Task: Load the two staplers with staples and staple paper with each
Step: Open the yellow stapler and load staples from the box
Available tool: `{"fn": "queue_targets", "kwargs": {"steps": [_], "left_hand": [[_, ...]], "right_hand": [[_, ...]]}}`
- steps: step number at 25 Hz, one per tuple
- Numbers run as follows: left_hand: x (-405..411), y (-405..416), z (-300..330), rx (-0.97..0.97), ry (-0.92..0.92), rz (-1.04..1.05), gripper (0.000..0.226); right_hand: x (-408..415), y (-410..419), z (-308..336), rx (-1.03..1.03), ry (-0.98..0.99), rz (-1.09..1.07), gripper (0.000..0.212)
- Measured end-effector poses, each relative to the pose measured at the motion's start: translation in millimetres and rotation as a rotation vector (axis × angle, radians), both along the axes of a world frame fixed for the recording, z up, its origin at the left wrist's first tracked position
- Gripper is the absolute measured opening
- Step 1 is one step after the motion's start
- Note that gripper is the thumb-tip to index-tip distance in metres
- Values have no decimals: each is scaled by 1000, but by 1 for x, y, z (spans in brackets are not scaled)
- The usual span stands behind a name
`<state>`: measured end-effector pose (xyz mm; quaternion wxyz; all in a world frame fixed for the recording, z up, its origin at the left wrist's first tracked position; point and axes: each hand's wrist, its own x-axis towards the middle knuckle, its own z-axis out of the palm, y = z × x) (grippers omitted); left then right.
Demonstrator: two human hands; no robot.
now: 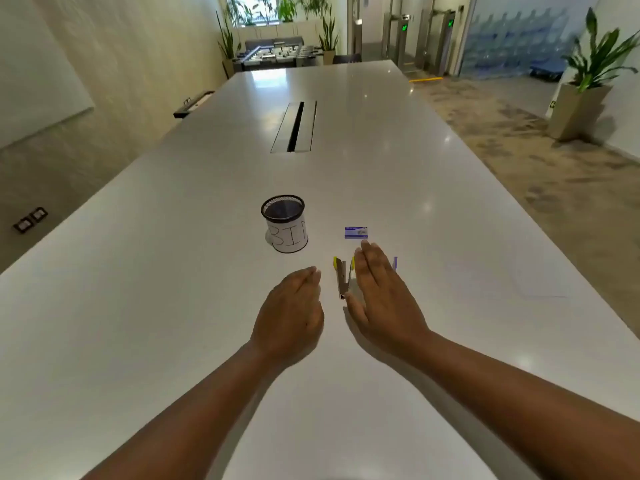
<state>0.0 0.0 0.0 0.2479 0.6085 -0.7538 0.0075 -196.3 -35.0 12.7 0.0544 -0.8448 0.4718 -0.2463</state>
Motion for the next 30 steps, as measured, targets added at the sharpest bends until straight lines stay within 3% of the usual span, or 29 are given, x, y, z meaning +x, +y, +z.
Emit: {"fn": "queue_targets", "kwargs": {"steps": [5, 12, 19, 24, 30], "left_hand": [[1, 9, -17, 122, 103, 50, 44], [-4, 12, -28, 97, 145, 17, 34], [2, -5, -27, 237, 492, 171, 48], [0, -10, -24, 271, 504, 185, 51], [1, -8, -24, 281, 612, 181, 49]], "right_hand": [[-2, 10, -23, 153, -77, -25, 65], [9, 2, -35, 178, -134, -48, 37], [32, -11, -33, 161, -125, -120, 65], [33, -10, -34, 127, -67, -140, 46], [30, -6, -31, 129, -148, -212, 26]]}}
